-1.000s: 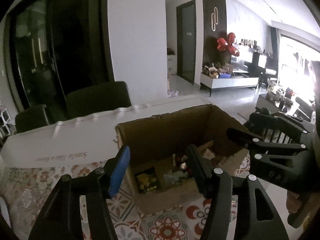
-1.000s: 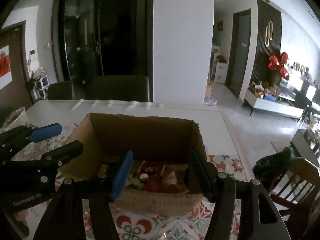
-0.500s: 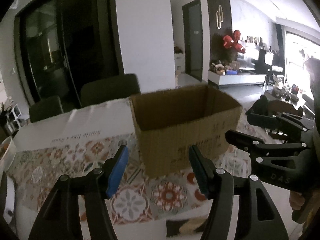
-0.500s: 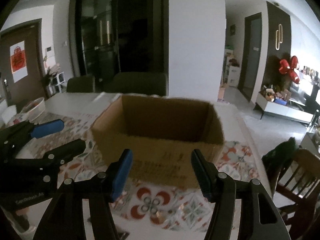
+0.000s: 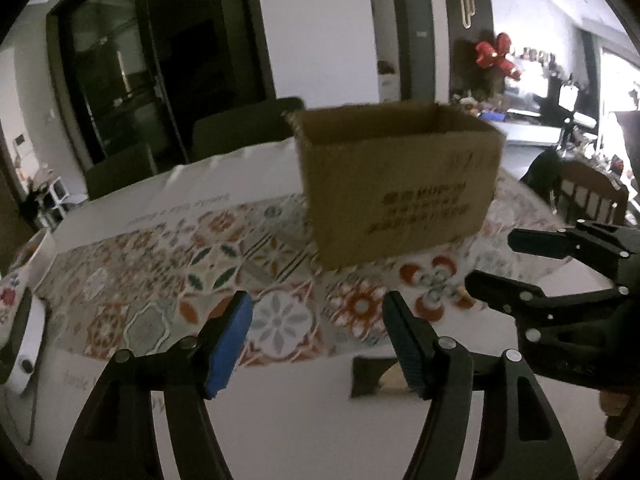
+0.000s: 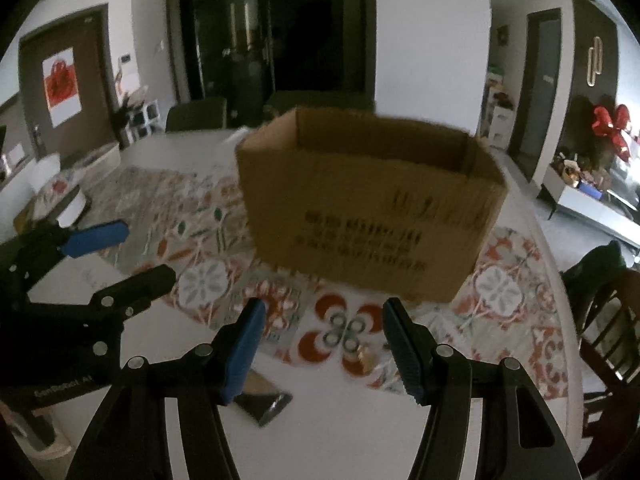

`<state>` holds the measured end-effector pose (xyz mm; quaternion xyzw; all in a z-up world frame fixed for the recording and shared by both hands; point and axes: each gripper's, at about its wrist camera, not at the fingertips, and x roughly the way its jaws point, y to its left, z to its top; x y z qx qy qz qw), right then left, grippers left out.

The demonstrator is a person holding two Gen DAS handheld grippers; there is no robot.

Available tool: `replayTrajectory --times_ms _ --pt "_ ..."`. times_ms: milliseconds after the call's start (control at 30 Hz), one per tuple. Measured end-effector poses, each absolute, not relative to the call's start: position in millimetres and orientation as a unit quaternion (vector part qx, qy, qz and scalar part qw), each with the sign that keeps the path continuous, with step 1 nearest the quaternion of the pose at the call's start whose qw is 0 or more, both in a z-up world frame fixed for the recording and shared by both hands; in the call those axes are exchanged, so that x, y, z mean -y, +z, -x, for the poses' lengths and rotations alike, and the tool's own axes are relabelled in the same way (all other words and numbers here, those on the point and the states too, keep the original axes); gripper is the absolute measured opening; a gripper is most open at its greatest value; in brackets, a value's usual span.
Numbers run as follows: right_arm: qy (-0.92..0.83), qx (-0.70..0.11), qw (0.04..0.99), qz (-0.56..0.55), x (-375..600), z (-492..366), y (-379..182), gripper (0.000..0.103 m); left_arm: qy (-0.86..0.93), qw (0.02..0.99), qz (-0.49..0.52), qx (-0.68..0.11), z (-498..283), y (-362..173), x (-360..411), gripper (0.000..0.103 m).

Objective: Organize snacks
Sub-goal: 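Move both tools back to the table and grasp the dark foil pack with the right tool, then grasp the small white-and-gold wrapped bar with the left tool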

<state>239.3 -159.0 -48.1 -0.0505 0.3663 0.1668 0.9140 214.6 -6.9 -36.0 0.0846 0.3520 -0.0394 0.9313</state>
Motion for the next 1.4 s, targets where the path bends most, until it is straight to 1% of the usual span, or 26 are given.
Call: replayTrajectory --times_ms 300,400,633,900,1033,1167,1200,1233,1267,1400 --pt "0.221 -0.425 0.874 0.082 133.6 -231.8 -80.9 0.061 -0.007 0.919 -0.074 -0.388 -202.5 -62.8 -4.5 0.068" --pt "0.237 -0.448 0.856 0.098 126.1 -235.0 -89.8 0.061 0.016 0.918 -0.077 -0.389 -198.3 -71.8 -8.7 0.074" --pt "0.288 -0.497 0.802 0.164 99.2 -243.2 -110.7 0.061 0.024 0.907 -0.057 -0.417 -194.3 -85.8 -16.6 0.074" --pt "0.301 -0.514 0.774 0.212 81.2 -257.2 -123.7 0.061 0.028 0.894 -0.029 -0.447 -198.9 -98.2 -23.9 0.074" --pt "0.307 -0.528 0.763 0.211 75.9 -264.9 -131.7 0.061 0.027 0.891 -0.027 -0.452 -200.0 -101.5 -25.1 0.074" --pt "0.308 -0.524 0.767 0.205 74.5 -267.5 -134.1 0.06 0.027 0.89 -0.025 -0.454 -201.1 -102.2 -25.3 0.074" --pt "0.308 -0.523 0.769 0.203 75.7 -267.1 -133.2 0.059 0.026 0.89 -0.024 -0.454 -201.3 -102.2 -25.2 0.074" --pt "0.306 -0.519 0.773 0.199 76.9 -266.4 -132.4 0.052 0.026 0.89 -0.024 -0.454 -201.8 -102.3 -25.0 0.074" --pt "0.305 -0.517 0.776 0.195 77.9 -266.3 -131.9 0.048 0.025 0.89 -0.024 -0.454 -202.4 -102.7 -24.7 0.074" --pt "0.295 -0.511 0.788 0.176 83.5 -264.7 -131.2 0.04 0.022 0.891 -0.025 -0.454 -202.2 -103.1 -23.4 0.074"
